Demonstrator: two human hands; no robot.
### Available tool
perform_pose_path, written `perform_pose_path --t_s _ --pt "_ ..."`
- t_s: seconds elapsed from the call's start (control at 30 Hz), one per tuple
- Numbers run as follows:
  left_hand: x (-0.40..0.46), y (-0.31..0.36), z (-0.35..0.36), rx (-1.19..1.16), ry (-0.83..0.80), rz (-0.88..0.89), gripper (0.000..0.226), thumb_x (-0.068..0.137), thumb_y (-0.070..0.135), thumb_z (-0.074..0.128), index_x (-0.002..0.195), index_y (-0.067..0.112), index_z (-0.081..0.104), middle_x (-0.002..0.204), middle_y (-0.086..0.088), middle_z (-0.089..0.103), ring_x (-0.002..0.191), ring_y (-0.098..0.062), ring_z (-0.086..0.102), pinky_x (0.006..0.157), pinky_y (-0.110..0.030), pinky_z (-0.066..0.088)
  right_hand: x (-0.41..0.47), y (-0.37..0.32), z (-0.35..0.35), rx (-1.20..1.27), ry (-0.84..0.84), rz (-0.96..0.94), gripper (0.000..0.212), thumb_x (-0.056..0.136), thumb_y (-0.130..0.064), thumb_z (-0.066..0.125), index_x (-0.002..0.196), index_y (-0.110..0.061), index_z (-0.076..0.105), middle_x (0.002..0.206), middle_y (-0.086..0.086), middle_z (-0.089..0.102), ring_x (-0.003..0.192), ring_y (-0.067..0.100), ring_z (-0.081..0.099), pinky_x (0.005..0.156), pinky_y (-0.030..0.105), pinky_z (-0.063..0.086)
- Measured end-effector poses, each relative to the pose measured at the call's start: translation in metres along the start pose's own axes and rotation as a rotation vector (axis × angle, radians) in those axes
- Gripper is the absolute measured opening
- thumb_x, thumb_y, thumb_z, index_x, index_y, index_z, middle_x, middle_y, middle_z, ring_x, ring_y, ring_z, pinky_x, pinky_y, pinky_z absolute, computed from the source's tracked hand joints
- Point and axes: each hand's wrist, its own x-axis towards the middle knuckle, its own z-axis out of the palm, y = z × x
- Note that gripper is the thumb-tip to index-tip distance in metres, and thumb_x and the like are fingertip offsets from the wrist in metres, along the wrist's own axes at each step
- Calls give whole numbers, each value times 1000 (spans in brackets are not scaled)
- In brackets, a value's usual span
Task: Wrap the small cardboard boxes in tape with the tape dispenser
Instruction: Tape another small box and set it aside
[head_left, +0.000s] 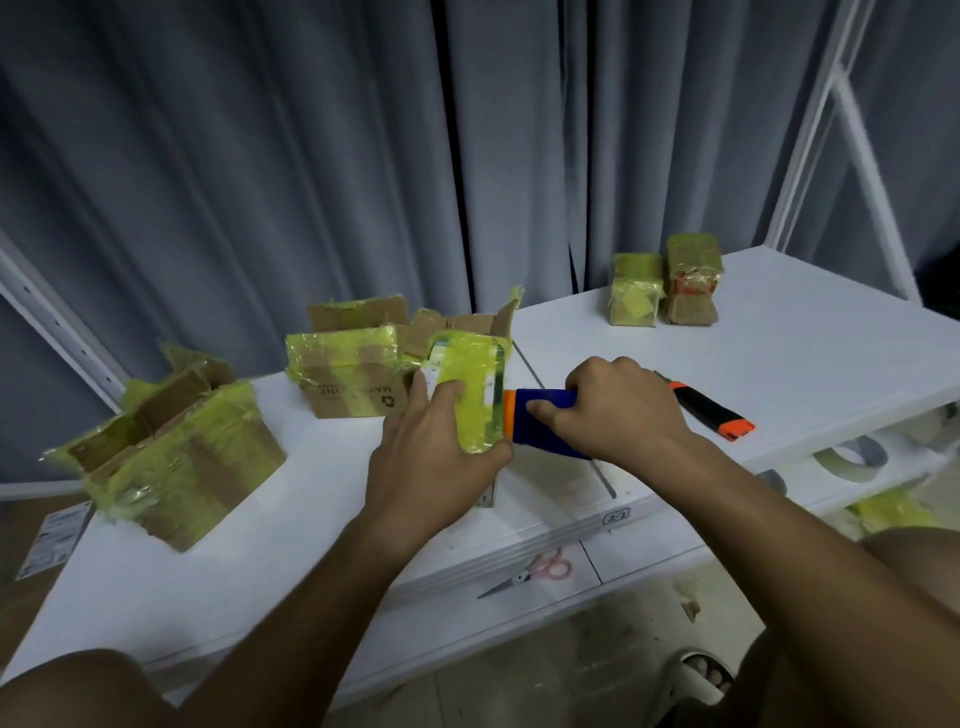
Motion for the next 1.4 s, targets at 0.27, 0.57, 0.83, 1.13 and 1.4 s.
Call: perform_pose_path --t_s 0.27,0.57,0.83,1.13,1.4 --pt "50 80 38 -31 -21 95 74 71 64 61 136 34 42 139 5 40 119 -32 50 87 -45 49 14 60 -37 -16 73 148 49 87 -64 60 76 -17 51 73 2 48 77 29 55 63 32 39" --pt "116 168 87 -58 -23 218 76 73 63 62 139 31 41 148 2 37 125 -35 45 85 -38 41 41 140 -78 43 187 359 49 85 -63 65 85 -17 49 86 6 54 85 30 54 66 35 39" --pt "179 222 153 -314 -127 279 76 71 70 63 134 31 48 140 8 44 125 -23 47 96 -41 47 62 218 -94 83 249 577 54 81 -65 67 90 -13 60 88 8 62 82 28 58 60 34 38" --pt "227 281 226 -419 -181 344 68 70 74 58 124 33 55 132 6 48 121 -23 50 97 -44 47 77 279 -96 33 308 720 48 82 -59 71 95 -14 59 87 6 59 82 28 59 62 36 43" --pt "285 310 292 -354 -199 279 63 75 70 60 125 32 53 150 -1 37 130 -33 43 102 -48 41 101 320 -78 79 335 777 44 81 -56 72 92 -16 59 93 7 65 85 29 62 63 36 45"
